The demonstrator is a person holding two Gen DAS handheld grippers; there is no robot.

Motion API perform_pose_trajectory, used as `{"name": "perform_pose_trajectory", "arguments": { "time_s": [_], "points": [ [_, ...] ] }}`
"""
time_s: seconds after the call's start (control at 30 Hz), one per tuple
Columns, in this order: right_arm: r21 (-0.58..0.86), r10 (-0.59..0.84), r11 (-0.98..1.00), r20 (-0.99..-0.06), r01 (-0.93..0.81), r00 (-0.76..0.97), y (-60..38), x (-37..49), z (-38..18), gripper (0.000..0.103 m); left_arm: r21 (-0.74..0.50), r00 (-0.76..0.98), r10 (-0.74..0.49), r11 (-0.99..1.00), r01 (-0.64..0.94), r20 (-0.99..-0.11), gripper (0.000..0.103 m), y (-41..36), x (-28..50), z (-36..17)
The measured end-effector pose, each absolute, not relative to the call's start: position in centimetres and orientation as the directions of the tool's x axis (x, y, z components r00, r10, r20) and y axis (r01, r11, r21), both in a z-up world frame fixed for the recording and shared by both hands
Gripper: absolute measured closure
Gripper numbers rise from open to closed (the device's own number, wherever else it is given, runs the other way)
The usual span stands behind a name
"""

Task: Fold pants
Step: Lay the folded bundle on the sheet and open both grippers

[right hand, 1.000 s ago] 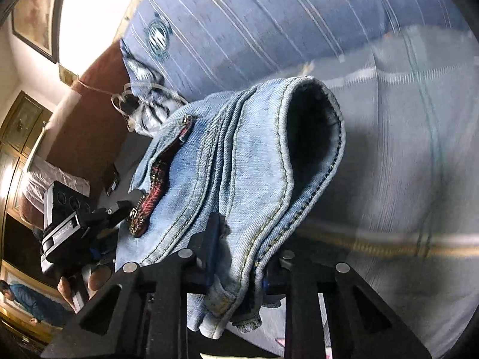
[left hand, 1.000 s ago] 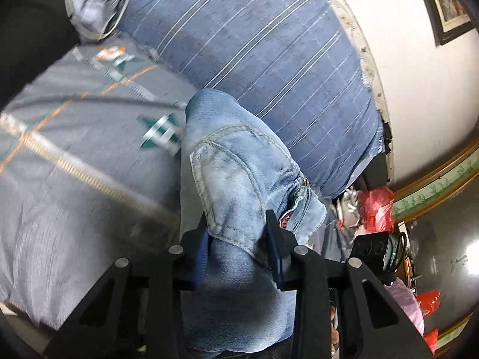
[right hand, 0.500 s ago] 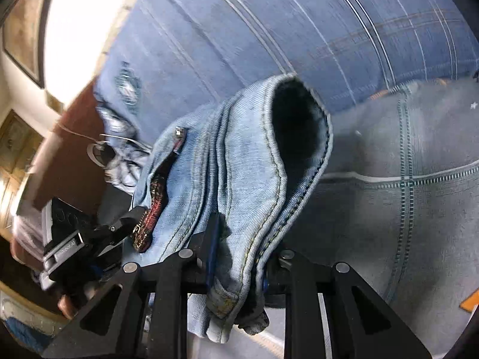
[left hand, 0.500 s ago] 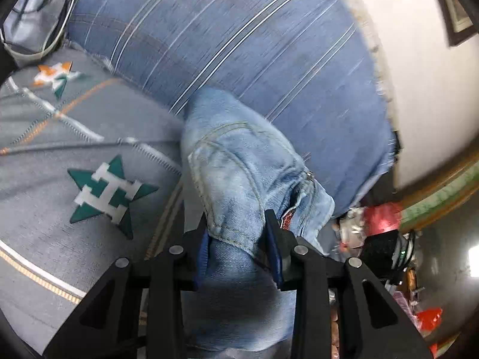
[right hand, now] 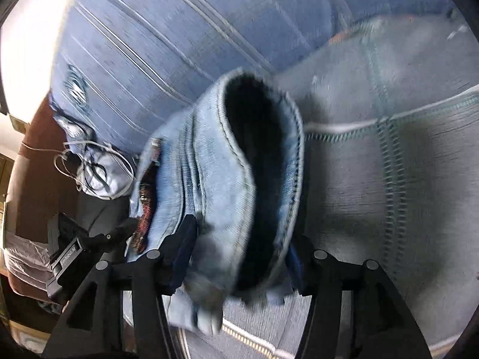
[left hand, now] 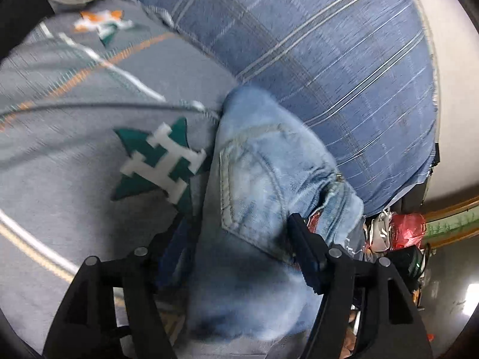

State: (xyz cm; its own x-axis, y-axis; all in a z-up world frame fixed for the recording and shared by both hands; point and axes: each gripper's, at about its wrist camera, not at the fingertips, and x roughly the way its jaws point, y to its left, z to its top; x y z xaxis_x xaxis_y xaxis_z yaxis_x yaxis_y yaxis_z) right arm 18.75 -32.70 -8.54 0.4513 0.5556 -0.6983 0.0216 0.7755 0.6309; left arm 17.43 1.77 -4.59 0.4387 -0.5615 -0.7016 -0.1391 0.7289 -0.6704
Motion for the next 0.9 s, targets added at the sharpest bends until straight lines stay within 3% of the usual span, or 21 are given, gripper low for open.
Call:
{"name": "perform_pose_trajectory", "arguments": {
  "time_s": [0.1, 0.27, 0.33, 0.5, 0.6, 0.77, 0.9],
  "points": [
    [0.596, 0.515, 0.802, -0.67, -0.026, 0.534, -32.6, 16.6, -6.0, 0.047, -0.678, 0.444, -0.571, 0.725, -0.122, -0.691, 0.034, 2.4, 16.5, -3.9],
    [0.514, 0.482, 0.847, -0.638, -0.134, 0.601, -30.3, 14.2, -2.4, 0.089, -0.627, 0.453, -0.538, 0.777, -0.062, -0.711, 0.035, 0.8, 15.0, -3.3],
    [0.5, 0.48, 0.854, -0.651, -0.143, 0.588, -29.5, 13.9, -2.7, 0.092, -0.583, 0.438, -0.506, 0.811, -0.052, -0.743, 0.035, -0.2, 14.8, -3.4],
    [0.408, 0.375, 0.913, -0.821, -0.017, 0.431, -29.9, 16.6, -7.8, 0.091, -0.482, 0.401, -0.422, 0.874, -0.057, -0.813, 0.039, -1.3, 15.5, -5.4],
    [0.49, 0.437, 0.871, -0.801, 0.028, 0.408, -31.6, 17.2, -8.5, 0.087, -0.446, 0.417, -0.387, 0.894, -0.05, -0.822, 0.039, -1.1, 15.3, -5.2],
    [0.467, 0.416, 0.884, -0.812, 0.027, 0.41, -31.7, 17.0, -8.6, 0.083, -0.362, 0.453, -0.316, 0.932, -0.016, -0.833, 0.039, -1.9, 14.7, -4.9],
    [0.454, 0.399, 0.891, -0.79, 0.008, 0.465, -31.6, 16.0, -7.5, 0.078, -0.385, 0.49, -0.321, 0.922, -0.033, -0.81, 0.039, -0.8, 14.0, -4.0]
  ]
}}
